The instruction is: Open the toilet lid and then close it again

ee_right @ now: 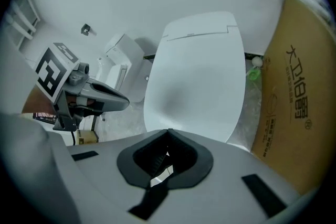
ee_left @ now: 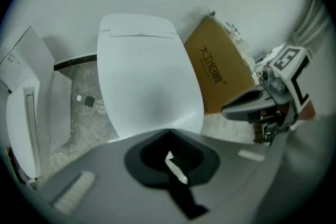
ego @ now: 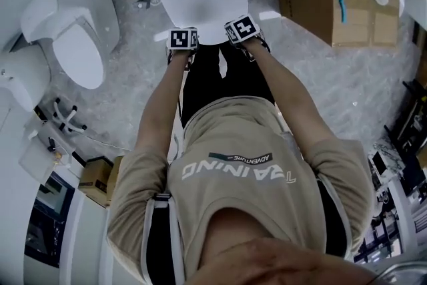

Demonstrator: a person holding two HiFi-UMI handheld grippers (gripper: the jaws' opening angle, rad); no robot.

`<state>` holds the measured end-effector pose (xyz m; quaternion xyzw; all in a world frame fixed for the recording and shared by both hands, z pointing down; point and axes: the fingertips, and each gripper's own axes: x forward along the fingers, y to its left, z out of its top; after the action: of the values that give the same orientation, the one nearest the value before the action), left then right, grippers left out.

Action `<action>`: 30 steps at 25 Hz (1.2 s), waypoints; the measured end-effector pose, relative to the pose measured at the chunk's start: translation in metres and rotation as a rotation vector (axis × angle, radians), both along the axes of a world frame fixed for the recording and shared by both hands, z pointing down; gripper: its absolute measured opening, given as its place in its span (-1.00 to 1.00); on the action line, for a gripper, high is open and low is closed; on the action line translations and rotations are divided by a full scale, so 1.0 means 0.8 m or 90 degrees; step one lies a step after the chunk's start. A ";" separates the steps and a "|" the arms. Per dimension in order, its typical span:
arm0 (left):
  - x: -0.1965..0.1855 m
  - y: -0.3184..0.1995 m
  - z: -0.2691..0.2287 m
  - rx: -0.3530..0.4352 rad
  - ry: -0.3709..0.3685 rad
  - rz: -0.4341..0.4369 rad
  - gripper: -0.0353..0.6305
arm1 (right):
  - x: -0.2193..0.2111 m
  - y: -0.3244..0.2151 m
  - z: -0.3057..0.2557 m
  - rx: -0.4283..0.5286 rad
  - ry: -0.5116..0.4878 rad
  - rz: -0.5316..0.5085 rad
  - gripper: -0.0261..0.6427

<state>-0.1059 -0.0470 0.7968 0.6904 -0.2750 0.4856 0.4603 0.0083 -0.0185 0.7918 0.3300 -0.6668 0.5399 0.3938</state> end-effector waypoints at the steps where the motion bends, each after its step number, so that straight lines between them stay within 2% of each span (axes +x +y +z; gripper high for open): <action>1: 0.001 -0.012 -0.011 0.015 0.005 0.001 -0.89 | 0.000 -0.009 -0.011 0.017 -0.001 -0.003 -0.89; 5: 0.005 -0.043 -0.059 0.072 0.026 -0.002 -0.89 | -0.001 -0.038 -0.065 0.087 -0.010 -0.014 -0.89; 9: 0.007 -0.067 -0.112 0.130 0.043 -0.002 -0.89 | -0.001 -0.075 -0.120 0.158 -0.015 0.008 -0.89; 14: 0.017 -0.110 -0.189 0.231 0.082 -0.012 -0.89 | 0.001 -0.122 -0.192 0.255 -0.011 0.027 -0.89; 24: 0.044 -0.207 -0.372 0.478 0.147 0.012 -0.89 | 0.035 -0.205 -0.377 0.540 0.007 0.067 -0.89; 27: 0.046 -0.223 -0.426 0.543 0.165 0.003 -0.89 | 0.033 -0.221 -0.441 0.635 -0.002 0.077 -0.89; 30: 0.048 -0.237 -0.483 0.609 0.182 -0.010 -0.89 | 0.028 -0.234 -0.496 0.697 -0.006 0.073 -0.89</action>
<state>-0.0679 -0.2363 0.4105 0.8818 -0.4063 0.2016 0.1289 0.0305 -0.2057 0.3949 0.5197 -0.8332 0.1360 0.1314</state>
